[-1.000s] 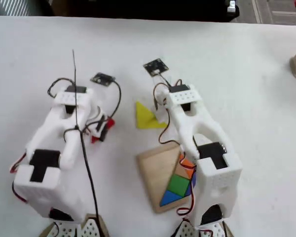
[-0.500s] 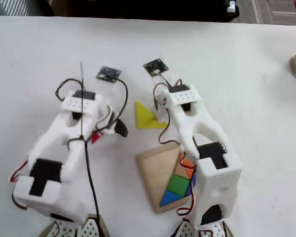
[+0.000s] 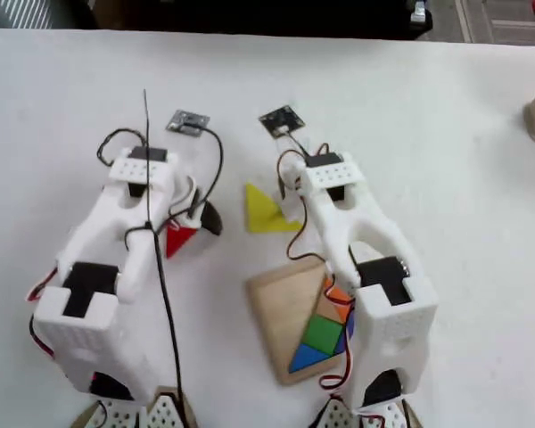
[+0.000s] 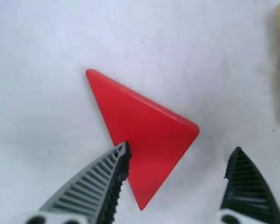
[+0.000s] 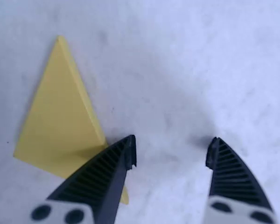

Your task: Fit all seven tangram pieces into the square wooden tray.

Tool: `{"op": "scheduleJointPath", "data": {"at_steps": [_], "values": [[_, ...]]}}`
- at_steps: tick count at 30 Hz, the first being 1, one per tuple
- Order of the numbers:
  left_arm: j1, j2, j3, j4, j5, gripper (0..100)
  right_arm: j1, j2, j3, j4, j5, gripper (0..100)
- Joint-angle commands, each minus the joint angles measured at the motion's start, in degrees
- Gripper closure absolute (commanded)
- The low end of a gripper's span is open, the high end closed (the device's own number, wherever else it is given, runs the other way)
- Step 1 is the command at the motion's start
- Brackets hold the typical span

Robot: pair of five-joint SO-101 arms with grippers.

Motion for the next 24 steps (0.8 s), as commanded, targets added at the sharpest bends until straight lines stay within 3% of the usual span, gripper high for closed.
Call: {"op": "scheduleJointPath", "data": {"at_steps": [1,24], "values": [[-0.40,0.48,-0.88,0.70,0.26,68,0.13,-0.40,-2.64,-1.01,0.88,75.8],[-3.56,7.69,-9.32,5.71,0.26,67,0.13,-0.40,-2.64,-0.92,0.88,75.8]]}}
